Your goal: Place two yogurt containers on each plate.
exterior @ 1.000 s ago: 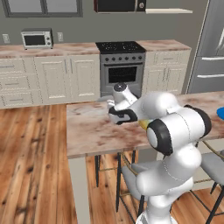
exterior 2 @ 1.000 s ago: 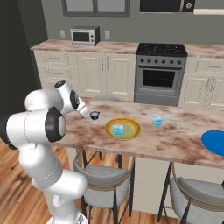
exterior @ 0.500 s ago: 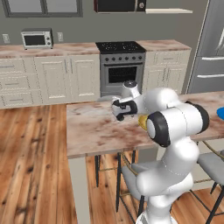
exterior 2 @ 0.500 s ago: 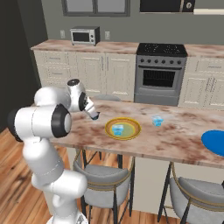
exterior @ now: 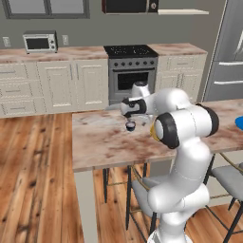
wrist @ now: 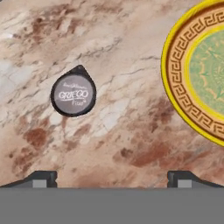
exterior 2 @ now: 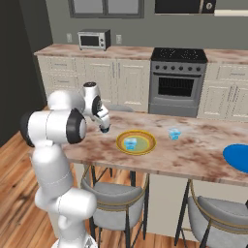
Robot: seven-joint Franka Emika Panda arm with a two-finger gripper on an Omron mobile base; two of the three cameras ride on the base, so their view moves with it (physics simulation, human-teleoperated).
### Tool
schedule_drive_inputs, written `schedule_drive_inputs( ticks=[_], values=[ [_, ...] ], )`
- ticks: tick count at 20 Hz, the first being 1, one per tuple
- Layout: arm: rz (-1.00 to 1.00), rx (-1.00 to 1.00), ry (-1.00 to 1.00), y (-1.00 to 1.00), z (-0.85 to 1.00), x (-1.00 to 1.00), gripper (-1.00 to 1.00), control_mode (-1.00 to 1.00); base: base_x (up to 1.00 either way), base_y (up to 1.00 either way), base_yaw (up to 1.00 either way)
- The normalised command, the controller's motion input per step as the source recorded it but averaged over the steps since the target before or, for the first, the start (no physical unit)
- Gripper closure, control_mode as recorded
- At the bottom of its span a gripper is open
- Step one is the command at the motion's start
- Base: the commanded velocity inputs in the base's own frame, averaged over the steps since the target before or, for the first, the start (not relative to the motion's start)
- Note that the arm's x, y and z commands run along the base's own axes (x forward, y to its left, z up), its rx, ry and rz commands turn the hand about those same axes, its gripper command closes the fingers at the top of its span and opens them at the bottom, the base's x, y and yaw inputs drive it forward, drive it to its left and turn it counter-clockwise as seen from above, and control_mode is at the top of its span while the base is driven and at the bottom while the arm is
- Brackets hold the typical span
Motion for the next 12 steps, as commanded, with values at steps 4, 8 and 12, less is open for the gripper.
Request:
schedule_drive_inputs(
  ticks=[4,8,12],
  values=[
    [0.0,0.0,0.01,0.0,-0.11,0.24,-1.0,-1.0,0.0,0.0,0.0],
    [0.0,0.0,0.0,0.0,-0.19,0.17,-1.0,-1.0,0.0,0.0,0.0],
    [0.0,0.0,0.0,0.0,-0.22,0.07,-1.0,-1.0,0.0,0.0,0.0]
  ],
)
